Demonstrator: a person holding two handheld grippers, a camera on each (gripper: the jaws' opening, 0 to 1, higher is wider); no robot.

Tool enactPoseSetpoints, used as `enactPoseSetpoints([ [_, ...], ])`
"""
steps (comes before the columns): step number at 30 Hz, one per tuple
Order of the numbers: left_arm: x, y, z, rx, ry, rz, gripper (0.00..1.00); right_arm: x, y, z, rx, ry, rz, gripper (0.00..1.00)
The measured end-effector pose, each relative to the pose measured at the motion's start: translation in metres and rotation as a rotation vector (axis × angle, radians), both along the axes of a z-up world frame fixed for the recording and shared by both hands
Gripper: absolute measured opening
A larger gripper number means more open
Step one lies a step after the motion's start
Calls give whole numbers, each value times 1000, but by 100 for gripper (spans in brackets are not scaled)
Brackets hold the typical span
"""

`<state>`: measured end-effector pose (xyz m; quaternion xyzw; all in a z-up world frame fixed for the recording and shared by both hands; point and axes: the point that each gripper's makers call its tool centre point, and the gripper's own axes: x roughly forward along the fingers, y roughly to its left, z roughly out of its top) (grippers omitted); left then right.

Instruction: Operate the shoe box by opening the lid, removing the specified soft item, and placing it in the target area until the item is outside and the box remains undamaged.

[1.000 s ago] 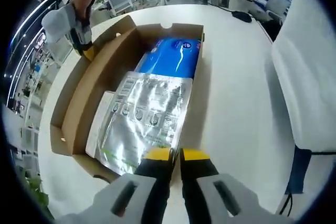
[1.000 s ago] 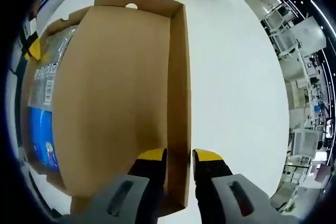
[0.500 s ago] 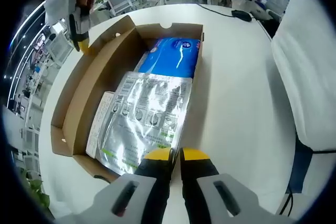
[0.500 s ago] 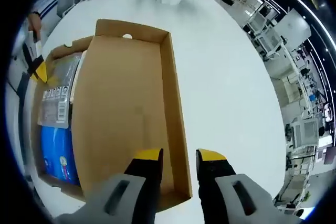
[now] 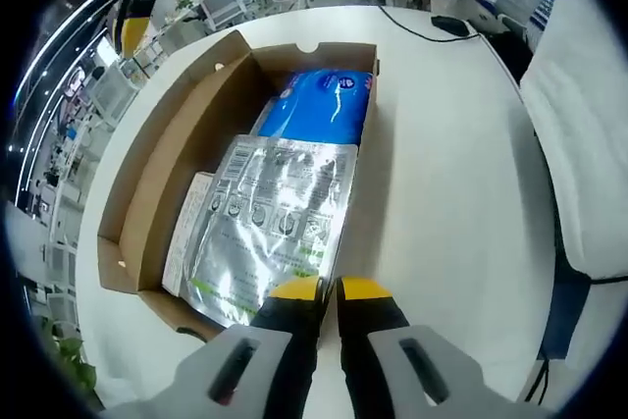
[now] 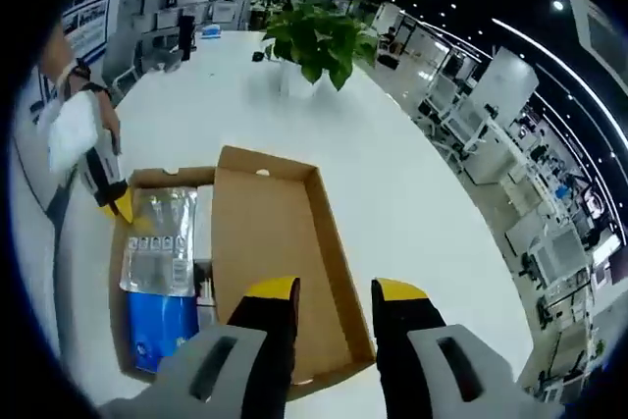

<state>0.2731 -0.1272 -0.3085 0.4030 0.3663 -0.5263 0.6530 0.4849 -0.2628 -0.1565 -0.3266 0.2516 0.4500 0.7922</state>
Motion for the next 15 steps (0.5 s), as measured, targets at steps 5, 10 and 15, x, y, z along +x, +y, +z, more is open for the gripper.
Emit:
enactPoseSetpoints([
  [5, 0, 0, 0, 2, 3, 5, 5, -13, -14, 29, 83, -4, -33, 33],
  [10, 0, 0, 0, 0, 1, 6, 5, -47, -14, 52, 138, -24, -62, 36],
  [15, 0, 0, 0, 2, 0, 2, 5, -75, -14, 57, 176, -14, -97, 42],
])
